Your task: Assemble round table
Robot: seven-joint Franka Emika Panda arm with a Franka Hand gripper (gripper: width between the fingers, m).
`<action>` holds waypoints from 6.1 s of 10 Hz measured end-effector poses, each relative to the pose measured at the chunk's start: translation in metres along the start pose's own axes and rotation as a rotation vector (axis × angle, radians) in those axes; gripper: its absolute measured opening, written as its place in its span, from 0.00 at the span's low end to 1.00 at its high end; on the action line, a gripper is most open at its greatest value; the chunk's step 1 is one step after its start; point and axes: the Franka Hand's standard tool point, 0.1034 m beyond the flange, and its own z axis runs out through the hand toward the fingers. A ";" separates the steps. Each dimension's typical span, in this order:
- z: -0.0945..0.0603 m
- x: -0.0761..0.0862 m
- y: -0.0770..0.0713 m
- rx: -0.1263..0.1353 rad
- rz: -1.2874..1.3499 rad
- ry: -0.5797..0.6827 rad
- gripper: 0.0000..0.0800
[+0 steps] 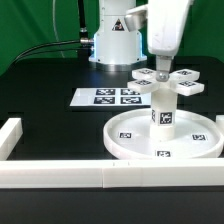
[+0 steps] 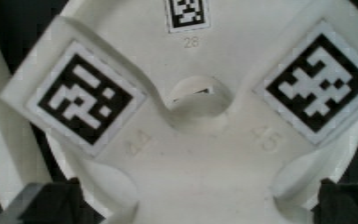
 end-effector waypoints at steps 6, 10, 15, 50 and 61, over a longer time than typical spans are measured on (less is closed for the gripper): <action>0.002 0.002 0.000 -0.014 -0.009 0.002 0.81; -0.004 -0.003 0.003 0.028 0.162 -0.017 0.81; -0.001 -0.008 0.003 0.034 0.210 -0.018 0.81; 0.014 -0.004 -0.010 0.121 1.878 -0.031 0.56; 0.013 -0.005 -0.011 0.211 2.757 -0.090 0.56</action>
Offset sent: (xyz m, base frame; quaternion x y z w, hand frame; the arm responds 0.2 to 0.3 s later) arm 0.0000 0.0000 0.0000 0.0000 0.0000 0.0000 1.0000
